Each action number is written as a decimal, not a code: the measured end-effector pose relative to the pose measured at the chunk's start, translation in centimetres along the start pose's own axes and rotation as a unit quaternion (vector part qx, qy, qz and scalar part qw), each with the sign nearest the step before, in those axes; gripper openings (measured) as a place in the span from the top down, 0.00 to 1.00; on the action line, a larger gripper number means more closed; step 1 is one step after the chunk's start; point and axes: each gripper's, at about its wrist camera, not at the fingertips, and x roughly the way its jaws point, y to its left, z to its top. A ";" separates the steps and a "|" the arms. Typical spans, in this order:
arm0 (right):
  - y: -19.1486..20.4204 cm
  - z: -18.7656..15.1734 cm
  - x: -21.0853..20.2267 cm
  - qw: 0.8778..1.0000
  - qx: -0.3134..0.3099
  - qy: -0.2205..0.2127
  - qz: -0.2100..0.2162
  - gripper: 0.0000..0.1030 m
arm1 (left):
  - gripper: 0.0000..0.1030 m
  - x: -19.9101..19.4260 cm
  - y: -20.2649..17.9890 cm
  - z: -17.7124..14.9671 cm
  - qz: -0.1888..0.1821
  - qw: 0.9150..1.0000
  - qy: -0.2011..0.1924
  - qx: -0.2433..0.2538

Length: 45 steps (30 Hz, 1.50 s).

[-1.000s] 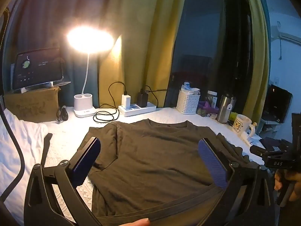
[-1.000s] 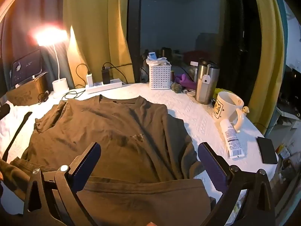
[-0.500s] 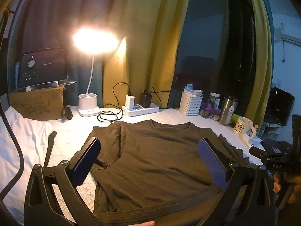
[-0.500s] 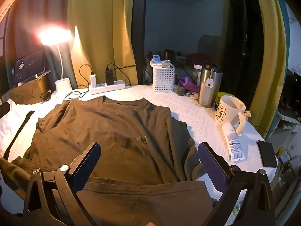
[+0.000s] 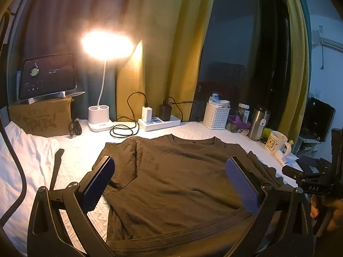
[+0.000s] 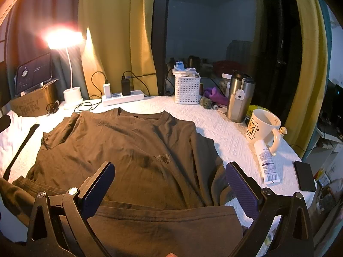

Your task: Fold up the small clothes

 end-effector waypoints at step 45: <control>0.5 0.0 0.0 1.000 -0.004 0.000 -0.002 0.00 | 0.01 -0.1 0.1 0.1 0.011 1.000 -0.001 0.009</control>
